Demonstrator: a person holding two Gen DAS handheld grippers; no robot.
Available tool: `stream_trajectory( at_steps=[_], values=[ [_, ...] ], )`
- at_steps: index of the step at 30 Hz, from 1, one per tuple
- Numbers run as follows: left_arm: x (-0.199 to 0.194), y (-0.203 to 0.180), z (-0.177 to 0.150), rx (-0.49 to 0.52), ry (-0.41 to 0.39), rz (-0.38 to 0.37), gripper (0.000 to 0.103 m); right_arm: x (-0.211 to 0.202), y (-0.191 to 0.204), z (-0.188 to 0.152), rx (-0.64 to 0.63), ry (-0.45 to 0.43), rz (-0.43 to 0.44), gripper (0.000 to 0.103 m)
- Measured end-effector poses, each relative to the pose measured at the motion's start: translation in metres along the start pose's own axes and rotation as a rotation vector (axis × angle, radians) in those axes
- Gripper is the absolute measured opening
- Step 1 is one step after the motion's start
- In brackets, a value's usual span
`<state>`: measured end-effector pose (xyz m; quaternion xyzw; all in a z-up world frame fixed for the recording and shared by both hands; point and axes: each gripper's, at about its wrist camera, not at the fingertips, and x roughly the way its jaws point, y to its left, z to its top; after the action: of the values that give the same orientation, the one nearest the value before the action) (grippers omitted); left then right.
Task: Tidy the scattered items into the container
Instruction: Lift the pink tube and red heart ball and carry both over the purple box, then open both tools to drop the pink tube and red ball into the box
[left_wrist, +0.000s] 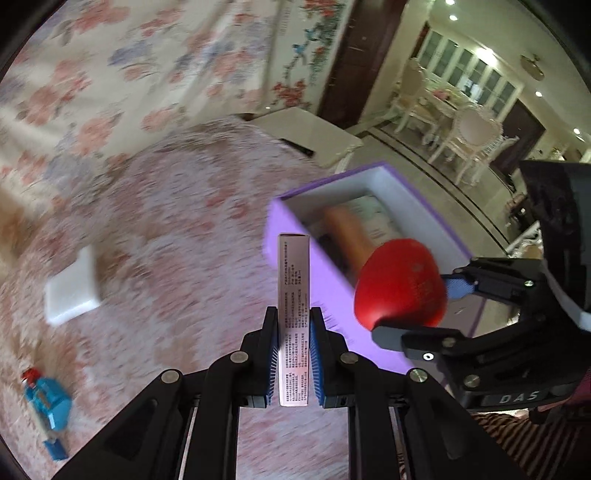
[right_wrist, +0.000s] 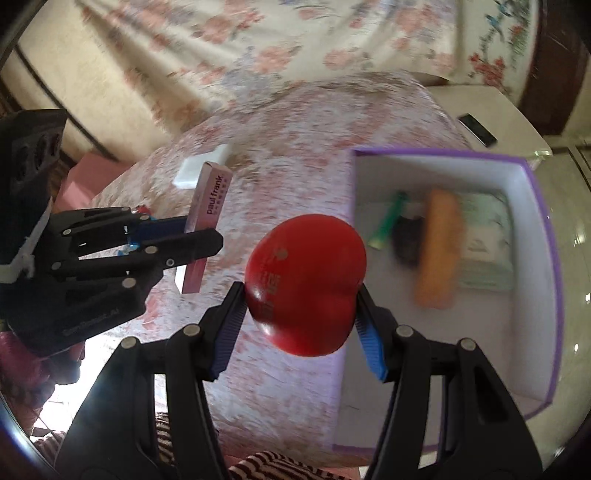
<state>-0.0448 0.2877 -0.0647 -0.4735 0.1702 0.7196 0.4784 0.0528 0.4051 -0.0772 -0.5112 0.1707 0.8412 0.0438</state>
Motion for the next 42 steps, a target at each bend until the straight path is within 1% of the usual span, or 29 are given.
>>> stream_trajectory(
  at_steps=[4,7,9,12,14,19,26,32,33,34,35,36,37,38,40,42],
  values=[
    [0.024,-0.035,0.017,0.015,0.017,-0.050,0.016,-0.009,-0.042,-0.008,0.047,0.004,-0.022,0.060],
    [0.043,-0.057,0.026,0.012,0.043,-0.092,0.016,-0.012,-0.069,-0.013,0.051,0.016,-0.055,0.060],
    [0.055,-0.069,0.032,0.013,0.059,-0.109,0.016,-0.010,-0.085,-0.016,0.047,0.037,-0.071,0.060],
    [0.083,-0.084,0.037,0.013,0.112,-0.117,0.016,-0.002,-0.109,-0.022,0.045,0.092,-0.085,0.060],
    [0.102,-0.090,0.039,0.006,0.153,-0.104,0.016,0.006,-0.123,-0.026,0.046,0.131,-0.092,0.060],
    [0.136,-0.094,0.041,-0.007,0.236,-0.024,0.016,0.034,-0.153,-0.032,0.043,0.249,-0.110,0.061],
    [0.159,-0.101,0.038,-0.003,0.314,0.068,0.016,0.050,-0.165,-0.030,0.024,0.304,-0.127,0.061],
    [0.163,-0.109,0.039,0.015,0.334,0.126,0.017,0.058,-0.170,-0.026,0.010,0.325,-0.129,0.061],
    [0.164,-0.110,0.039,0.017,0.337,0.133,0.019,0.059,-0.171,-0.025,0.010,0.328,-0.127,0.061],
    [0.163,-0.111,0.039,0.021,0.336,0.140,0.026,0.060,-0.172,-0.024,0.010,0.331,-0.125,0.062],
    [0.162,-0.114,0.039,0.029,0.331,0.147,0.040,0.061,-0.172,-0.024,0.016,0.337,-0.122,0.062],
    [0.160,-0.116,0.039,0.038,0.326,0.154,0.051,0.062,-0.173,-0.023,0.022,0.342,-0.119,0.062],
    [0.158,-0.119,0.040,0.047,0.318,0.156,0.070,0.063,-0.174,-0.023,0.024,0.346,-0.120,0.063],
    [0.156,-0.122,0.040,0.056,0.309,0.158,0.079,0.063,-0.174,-0.023,0.026,0.350,-0.121,0.064],
    [0.152,-0.125,0.041,0.063,0.293,0.156,0.087,0.062,-0.177,-0.024,0.025,0.350,-0.146,0.066],
    [0.147,-0.123,0.041,0.052,0.282,0.147,0.088,0.059,-0.179,-0.025,0.040,0.348,-0.120,0.067]
  ],
)
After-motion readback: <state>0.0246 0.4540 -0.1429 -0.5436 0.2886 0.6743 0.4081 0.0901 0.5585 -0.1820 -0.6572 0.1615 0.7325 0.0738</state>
